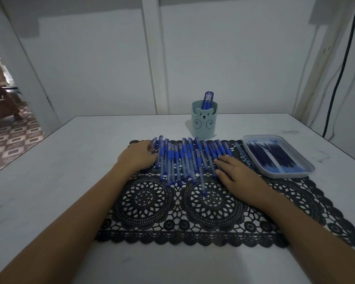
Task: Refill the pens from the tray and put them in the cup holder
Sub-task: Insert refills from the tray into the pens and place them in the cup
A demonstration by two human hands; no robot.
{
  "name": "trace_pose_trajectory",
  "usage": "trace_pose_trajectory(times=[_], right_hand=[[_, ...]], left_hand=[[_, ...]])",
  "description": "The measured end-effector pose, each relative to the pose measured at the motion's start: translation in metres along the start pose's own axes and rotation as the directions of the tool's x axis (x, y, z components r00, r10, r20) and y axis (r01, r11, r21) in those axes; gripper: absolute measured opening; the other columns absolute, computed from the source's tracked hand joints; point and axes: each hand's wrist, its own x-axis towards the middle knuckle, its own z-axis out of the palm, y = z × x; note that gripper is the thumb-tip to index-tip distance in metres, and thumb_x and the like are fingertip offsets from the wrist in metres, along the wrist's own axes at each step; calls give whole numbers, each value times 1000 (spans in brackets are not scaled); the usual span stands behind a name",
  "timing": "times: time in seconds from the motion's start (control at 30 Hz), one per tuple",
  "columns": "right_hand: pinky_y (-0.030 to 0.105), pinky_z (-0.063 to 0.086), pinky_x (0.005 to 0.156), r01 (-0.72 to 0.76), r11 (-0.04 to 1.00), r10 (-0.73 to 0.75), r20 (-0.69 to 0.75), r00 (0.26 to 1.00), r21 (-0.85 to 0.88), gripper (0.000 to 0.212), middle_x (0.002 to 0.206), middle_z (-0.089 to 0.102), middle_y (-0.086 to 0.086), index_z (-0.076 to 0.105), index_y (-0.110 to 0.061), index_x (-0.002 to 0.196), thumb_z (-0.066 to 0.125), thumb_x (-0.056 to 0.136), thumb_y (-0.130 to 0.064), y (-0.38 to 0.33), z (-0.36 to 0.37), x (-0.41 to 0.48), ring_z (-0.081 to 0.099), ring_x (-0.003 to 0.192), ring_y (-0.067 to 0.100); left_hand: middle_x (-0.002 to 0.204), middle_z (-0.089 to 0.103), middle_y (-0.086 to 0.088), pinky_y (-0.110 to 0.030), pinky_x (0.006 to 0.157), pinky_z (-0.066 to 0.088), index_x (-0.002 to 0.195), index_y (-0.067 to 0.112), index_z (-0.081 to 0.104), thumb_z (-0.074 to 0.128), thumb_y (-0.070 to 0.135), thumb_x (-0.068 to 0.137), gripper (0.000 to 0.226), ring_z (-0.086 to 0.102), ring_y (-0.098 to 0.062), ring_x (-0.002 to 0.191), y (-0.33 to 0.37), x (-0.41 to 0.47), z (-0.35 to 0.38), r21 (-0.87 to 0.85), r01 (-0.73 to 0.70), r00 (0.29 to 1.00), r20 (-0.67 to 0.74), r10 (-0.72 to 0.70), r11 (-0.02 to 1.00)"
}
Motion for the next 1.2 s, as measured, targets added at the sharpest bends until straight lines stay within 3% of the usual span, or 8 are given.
trace_pose_trajectory(times=[0.27, 0.33, 0.53, 0.67, 0.77, 0.93, 1.07, 1.2], right_hand=[[18, 18, 105, -24, 999, 23, 10, 1000, 39, 45, 145, 34, 1, 39, -14, 139, 36, 97, -32, 1, 1, -1, 30, 133, 13], [12, 17, 100, -14, 998, 15, -13, 1000, 62, 44, 143, 37, 1, 39, -14, 138, 37, 97, -31, 2, 1, -2, 32, 131, 12], [15, 22, 102, 86, 994, -66, -275, 959, 63, 43, 132, 49, 7, 47, -7, 133, 39, 96, -29, -10, -5, -4, 40, 123, 15], [35, 36, 105, 233, 962, -268, -316, 910, -143, 53, 128, 52, 13, 47, -2, 130, 42, 89, -35, -26, -8, -9, 46, 120, 24], [41, 49, 90, 271, 931, -317, -172, 933, -244, 53, 117, 60, 10, 52, -5, 122, 51, 81, -40, -34, -2, -12, 57, 108, 24], [35, 53, 54, 285, 928, -313, -84, 946, -241, 25, 77, 64, 6, 61, -8, 92, 75, 72, -11, -29, 2, -10, 59, 65, 21], [34, 48, 46, 306, 922, -312, 12, 950, -239, 8, 74, 62, 3, 58, -12, 90, 58, 86, -19, -33, -7, -15, 57, 58, 21], [25, 38, 34, 307, 919, -320, -12, 947, -249, 26, 55, 55, -6, 53, -20, 81, 35, 88, -37, -38, -8, -17, 48, 40, 14]], left_hand=[[81, 53, -7, -31, 62, 37, 99, 2, 54, 43, 9, 90, 16, 50, -23, 74, 2, -4, 2, 58, 115, 983, -148, -105, 992], [89, 55, -12, -31, 61, 37, 101, 0, 56, 39, 7, 91, 21, 50, -24, 71, 1, -7, 1, 41, 103, 979, -178, -94, 994], [109, 46, -9, -19, 67, 35, 127, 5, 48, 36, 6, 95, 34, 48, -15, 77, 14, -52, 0, -40, -270, 932, -260, 251, 962], [90, 54, -9, -17, 55, 48, 111, -1, 57, 37, 0, 89, 30, 49, -10, 58, 24, -83, 14, 52, -601, 769, -232, 595, 797], [83, 61, -9, -20, 58, 52, 101, 1, 62, 44, 0, 84, 24, 57, -14, 61, 34, -89, 23, 85, -695, 693, -185, 697, 714], [80, 59, 0, -18, 54, 47, 98, 11, 62, 40, 14, 88, 24, 53, -9, 61, 45, -95, 22, 68, -716, 679, -166, 715, 695], [80, 56, 5, -20, 56, 45, 99, 16, 61, 33, 33, 90, 33, 51, -7, 64, 41, -95, 19, 64, -724, 677, -130, 725, 687], [76, 57, 2, -22, 56, 45, 94, 12, 62, 32, 30, 91, 35, 52, -10, 61, 39, -97, 17, 65, -745, 653, -133, 745, 664]])
